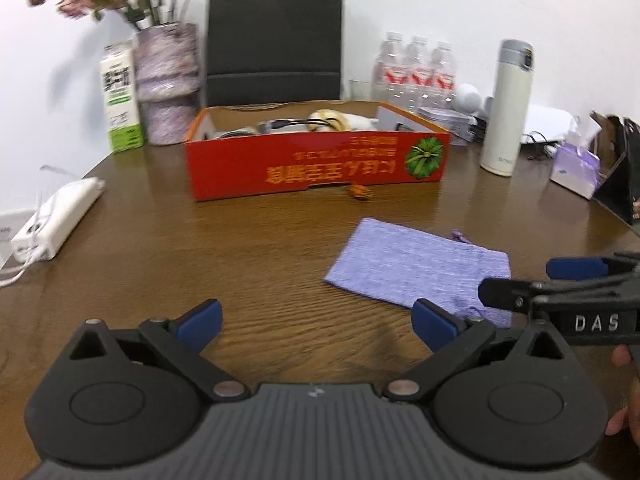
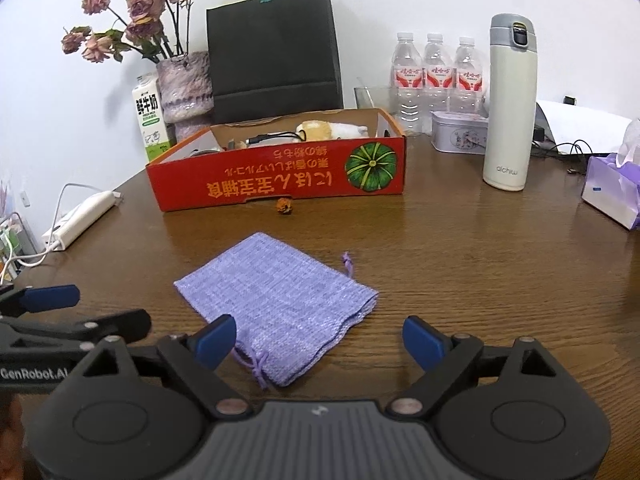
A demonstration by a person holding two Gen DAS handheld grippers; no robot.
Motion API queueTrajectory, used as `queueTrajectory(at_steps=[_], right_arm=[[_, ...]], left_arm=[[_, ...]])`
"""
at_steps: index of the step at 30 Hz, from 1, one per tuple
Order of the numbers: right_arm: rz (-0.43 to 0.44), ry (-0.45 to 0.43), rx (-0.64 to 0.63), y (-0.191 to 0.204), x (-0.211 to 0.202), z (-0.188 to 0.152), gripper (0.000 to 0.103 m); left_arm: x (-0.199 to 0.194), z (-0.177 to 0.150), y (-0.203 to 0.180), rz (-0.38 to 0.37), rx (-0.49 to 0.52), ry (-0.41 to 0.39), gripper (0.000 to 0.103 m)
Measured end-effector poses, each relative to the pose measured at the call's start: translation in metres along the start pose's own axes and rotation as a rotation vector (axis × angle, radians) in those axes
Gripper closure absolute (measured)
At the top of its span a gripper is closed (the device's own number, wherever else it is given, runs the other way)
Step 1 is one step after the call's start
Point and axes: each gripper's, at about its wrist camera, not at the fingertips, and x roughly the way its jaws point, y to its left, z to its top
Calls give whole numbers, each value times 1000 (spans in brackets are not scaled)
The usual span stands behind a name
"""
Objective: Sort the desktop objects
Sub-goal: 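Move both tools back to the purple pouch and orange trinket, then grasp the purple pouch with left tool while right tool grasps orange trinket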
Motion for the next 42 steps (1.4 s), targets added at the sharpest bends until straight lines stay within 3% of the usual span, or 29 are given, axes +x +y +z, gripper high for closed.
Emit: queueTrajectory(at_steps=[6, 12, 22, 24, 27, 29, 32, 36, 37, 39, 40, 42], right_arm=[[-43, -24, 45, -17, -1, 7, 13], [-90, -12, 102, -40, 6, 8, 13], [-84, 5, 94, -52, 23, 31, 15], [-79, 7, 85, -53, 28, 42, 16], [-34, -1, 74, -55, 33, 63, 19], [37, -28, 48, -51, 45, 79, 20], [154, 38, 29, -43, 82, 101, 38], [213, 117, -64, -4, 138, 122, 43], [208, 135, -71, 5, 150, 125, 46], [164, 176, -127, 22, 169, 129, 72], [144, 182, -158, 29, 174, 129, 80], [122, 174, -198, 34, 178, 127, 87]], left_arm=[[22, 5, -15, -32, 30, 45, 0], [44, 13, -18, -45, -3, 95, 0], [70, 33, -33, -121, 26, 113, 0], [75, 45, -34, -130, 58, 90, 0], [75, 65, -17, -144, 21, 38, 1], [75, 69, -5, -162, -16, 63, 3], [67, 59, 5, -245, -78, 83, 3], [68, 46, -13, -234, -4, 54, 0], [70, 44, -17, -235, 10, 66, 0], [76, 44, -24, -256, 13, 86, 0], [79, 43, -26, -250, 12, 99, 0], [87, 43, -35, -203, 32, 138, 0]])
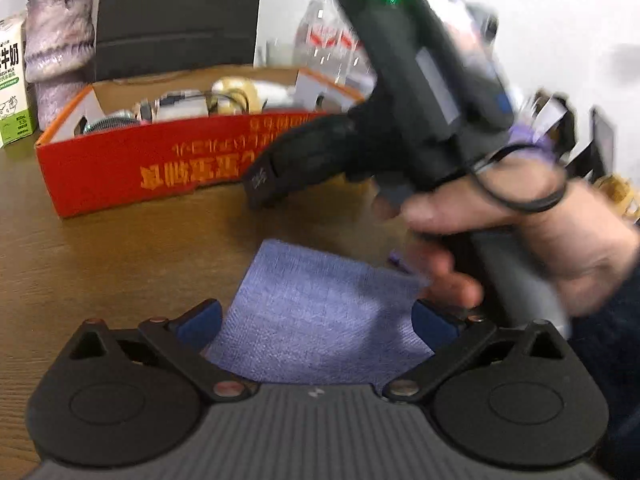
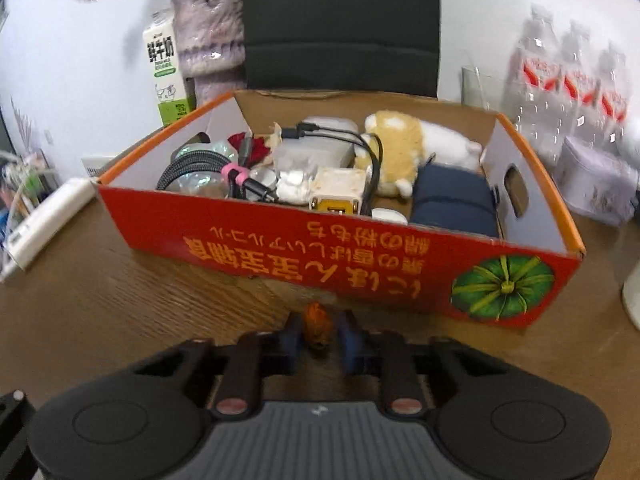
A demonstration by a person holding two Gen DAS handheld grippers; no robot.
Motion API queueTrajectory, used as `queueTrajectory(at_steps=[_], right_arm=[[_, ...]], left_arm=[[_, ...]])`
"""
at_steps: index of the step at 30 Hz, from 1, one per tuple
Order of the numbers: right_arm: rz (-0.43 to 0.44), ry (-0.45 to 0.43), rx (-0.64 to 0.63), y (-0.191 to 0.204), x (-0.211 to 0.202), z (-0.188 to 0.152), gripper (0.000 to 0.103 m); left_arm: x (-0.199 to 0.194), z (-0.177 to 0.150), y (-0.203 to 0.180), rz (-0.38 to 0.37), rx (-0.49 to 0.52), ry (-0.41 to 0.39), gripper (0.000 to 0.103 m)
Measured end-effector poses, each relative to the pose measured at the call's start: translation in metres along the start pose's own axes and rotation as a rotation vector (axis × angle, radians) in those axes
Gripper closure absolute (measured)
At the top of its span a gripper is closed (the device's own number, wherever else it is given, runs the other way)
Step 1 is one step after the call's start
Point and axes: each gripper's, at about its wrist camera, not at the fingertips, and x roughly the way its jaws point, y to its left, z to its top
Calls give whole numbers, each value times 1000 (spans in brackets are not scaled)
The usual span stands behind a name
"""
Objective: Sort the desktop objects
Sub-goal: 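Grasp the purple pouch with left tool while right tool grasps orange trinket, then drop the purple pouch into the box while right tool drops orange trinket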
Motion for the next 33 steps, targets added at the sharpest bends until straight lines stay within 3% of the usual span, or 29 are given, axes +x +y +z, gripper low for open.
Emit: queueTrajectory(at_steps=[1, 3, 4, 9, 12, 15, 18, 26, 29, 33], right_arm=[[3, 2, -3, -2, -1, -1, 89], [9, -8, 16, -10, -11, -6, 89], [2, -14, 25, -14, -18, -9, 89], [-97, -75, 82, -35, -68, -33, 89], [-89, -119, 125, -38, -100, -53, 89], [-92, -152, 149, -32, -129, -76, 90], [-82, -180, 166, -22, -149, -97, 90], [-38, -245, 156, 11, -193, -131, 90], [0, -304, 145, 19, -214, -127, 90], [5, -364, 96, 23, -229, -100, 90]], left_arm=[[2, 0, -5, 46, 10, -4, 4], [1, -4, -15, 121, 61, -36, 26], [0, -8, -19, 127, 76, -60, 28], [-11, -19, -40, 119, 98, -87, 89], [-19, -30, -52, 144, 132, -98, 98], [-38, -37, -33, 103, 6, -90, 98], [-75, -46, -9, 114, -99, -164, 98], [-180, -55, 16, 155, -178, -310, 98], [-196, -37, 27, 140, -196, -354, 98], [-185, 16, 51, 116, -200, -388, 98]])
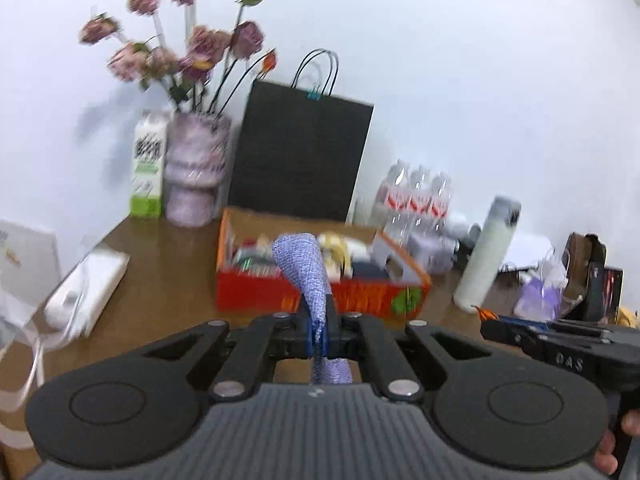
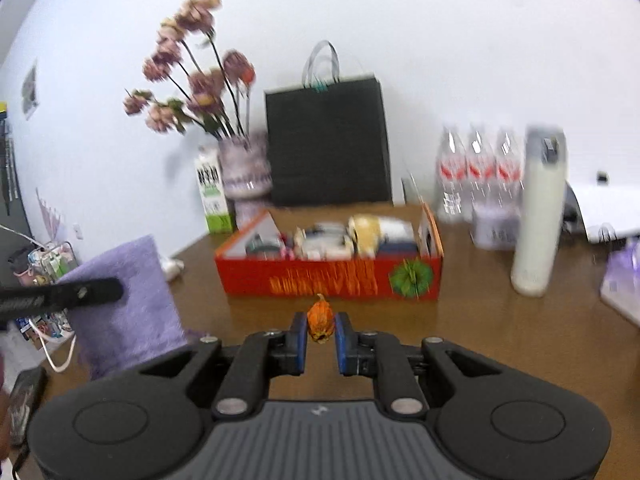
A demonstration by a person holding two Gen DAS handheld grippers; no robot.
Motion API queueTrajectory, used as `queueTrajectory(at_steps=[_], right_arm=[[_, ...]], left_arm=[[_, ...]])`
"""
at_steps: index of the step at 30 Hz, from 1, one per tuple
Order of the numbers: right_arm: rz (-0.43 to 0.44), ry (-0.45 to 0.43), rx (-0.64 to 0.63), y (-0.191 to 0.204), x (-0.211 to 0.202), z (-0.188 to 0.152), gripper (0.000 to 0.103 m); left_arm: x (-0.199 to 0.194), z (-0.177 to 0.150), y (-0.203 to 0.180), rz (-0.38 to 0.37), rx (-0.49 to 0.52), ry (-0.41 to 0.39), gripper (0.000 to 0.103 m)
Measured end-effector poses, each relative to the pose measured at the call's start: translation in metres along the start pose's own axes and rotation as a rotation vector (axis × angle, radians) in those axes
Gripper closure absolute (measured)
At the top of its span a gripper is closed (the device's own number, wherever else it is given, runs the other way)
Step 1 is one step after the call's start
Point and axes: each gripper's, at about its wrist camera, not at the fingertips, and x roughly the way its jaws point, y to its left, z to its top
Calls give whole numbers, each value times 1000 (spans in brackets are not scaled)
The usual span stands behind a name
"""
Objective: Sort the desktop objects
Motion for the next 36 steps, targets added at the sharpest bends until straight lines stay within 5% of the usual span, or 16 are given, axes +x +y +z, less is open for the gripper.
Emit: queueTrajectory(at_steps=[7, 13, 14, 15, 16, 19, 21, 27, 31, 36], right_arm=[[-21, 33, 50, -44, 87, 83, 90], [-107, 202, 80, -84, 204, 111, 90], [-122, 228, 88, -89, 219, 112, 90], [-143, 257, 90, -94, 236, 111, 88], [-160, 280, 86, -97, 248, 109, 86], [-190, 316, 54, -105, 269, 102, 80], [-186, 318, 69, -111, 272, 99, 65], [-167, 399, 37, -96, 258, 79, 64], [-165, 420, 91, -94, 247, 77, 65], [-193, 340, 117, -82, 221, 78, 64]], left_arm=[[137, 85, 3, -87, 9, 86, 98], [268, 81, 14, -74, -13, 207, 95], [283, 78, 15, -42, -3, 213, 80], [293, 74, 16, -9, 14, 223, 53], [300, 70, 14, 1, 50, 226, 44], [295, 56, 13, 12, 138, 181, 29], [288, 51, 16, 34, 158, 175, 22], [240, 54, 25, 21, 101, 185, 14], [218, 54, 27, 74, 118, 188, 13], [178, 53, 36, 69, 33, 181, 12]])
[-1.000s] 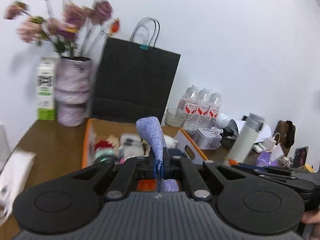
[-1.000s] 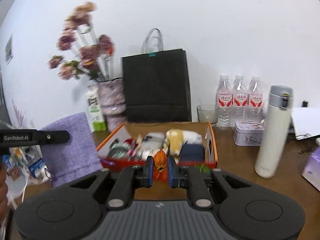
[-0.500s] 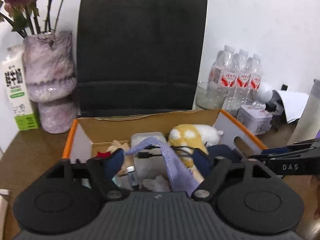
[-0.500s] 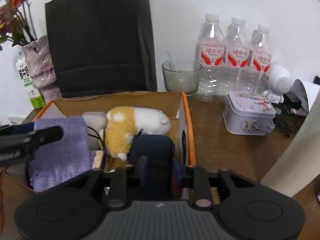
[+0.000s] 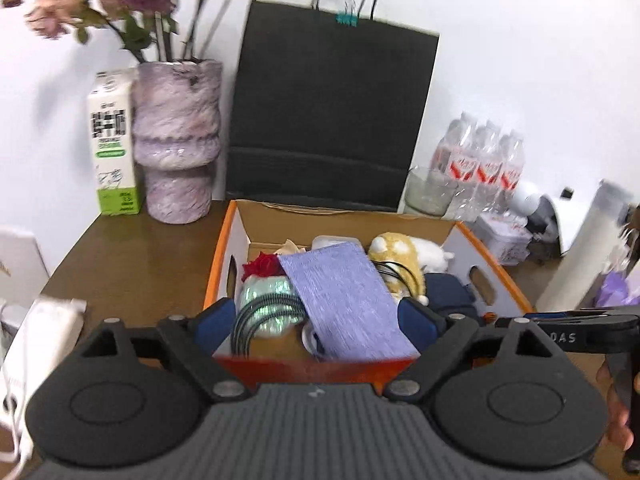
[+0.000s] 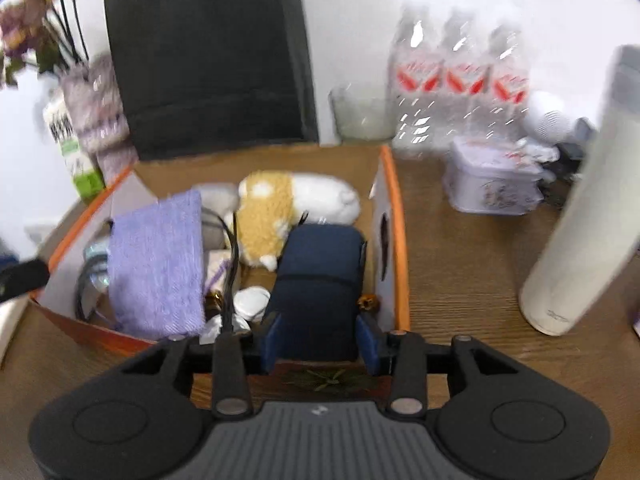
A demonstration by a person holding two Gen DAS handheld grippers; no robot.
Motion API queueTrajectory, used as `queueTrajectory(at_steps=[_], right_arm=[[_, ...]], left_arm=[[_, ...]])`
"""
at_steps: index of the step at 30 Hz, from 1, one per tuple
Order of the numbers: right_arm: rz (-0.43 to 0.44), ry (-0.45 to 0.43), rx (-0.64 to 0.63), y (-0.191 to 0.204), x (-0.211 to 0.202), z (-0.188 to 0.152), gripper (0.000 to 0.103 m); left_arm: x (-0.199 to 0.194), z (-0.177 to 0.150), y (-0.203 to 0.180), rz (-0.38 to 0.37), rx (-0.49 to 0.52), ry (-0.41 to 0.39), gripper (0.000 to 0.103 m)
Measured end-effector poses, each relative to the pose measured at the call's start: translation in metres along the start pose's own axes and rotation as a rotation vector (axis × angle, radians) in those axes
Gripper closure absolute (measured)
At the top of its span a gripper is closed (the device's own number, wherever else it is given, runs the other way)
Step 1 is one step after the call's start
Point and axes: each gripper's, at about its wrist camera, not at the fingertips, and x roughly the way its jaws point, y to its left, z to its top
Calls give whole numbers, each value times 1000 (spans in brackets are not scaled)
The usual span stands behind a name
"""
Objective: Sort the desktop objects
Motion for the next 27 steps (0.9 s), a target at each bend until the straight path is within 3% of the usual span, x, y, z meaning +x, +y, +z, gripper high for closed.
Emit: queueTrajectory(at_steps=[1, 3, 6, 8, 11, 15, 18, 22, 27], right_arm=[[0, -31, 8, 1, -12, -3, 58], [-9, -103, 16, 5, -43, -17, 30], [-27, -200, -3, 15, -86, -57, 22], [-25, -212, -23, 22, -100, -85, 21], [-54, -208, -80, 40, -110, -136, 8], [-74, -127, -159, 57, -112, -190, 7], [-39, -83, -122, 56, -112, -215, 7], [-55, -76, -89, 61, -113, -223, 7], [-105, -100, -101, 70, -107, -222, 4]], left_arm=[[-11, -6, 1, -4, -7, -7, 10], [-35, -23, 1, -5, -19, -20, 4], [-65, -62, -4, -26, -9, -21, 0], [-79, -93, -12, -28, 15, 13, 0], [-96, -138, -20, -15, 56, 36, 0], [-100, -178, -17, 75, 78, 94, 0], [-104, -191, -16, 146, 65, 89, 0], [-104, -195, -27, 149, 114, 101, 0], [-89, -194, -19, 190, 68, 132, 0]])
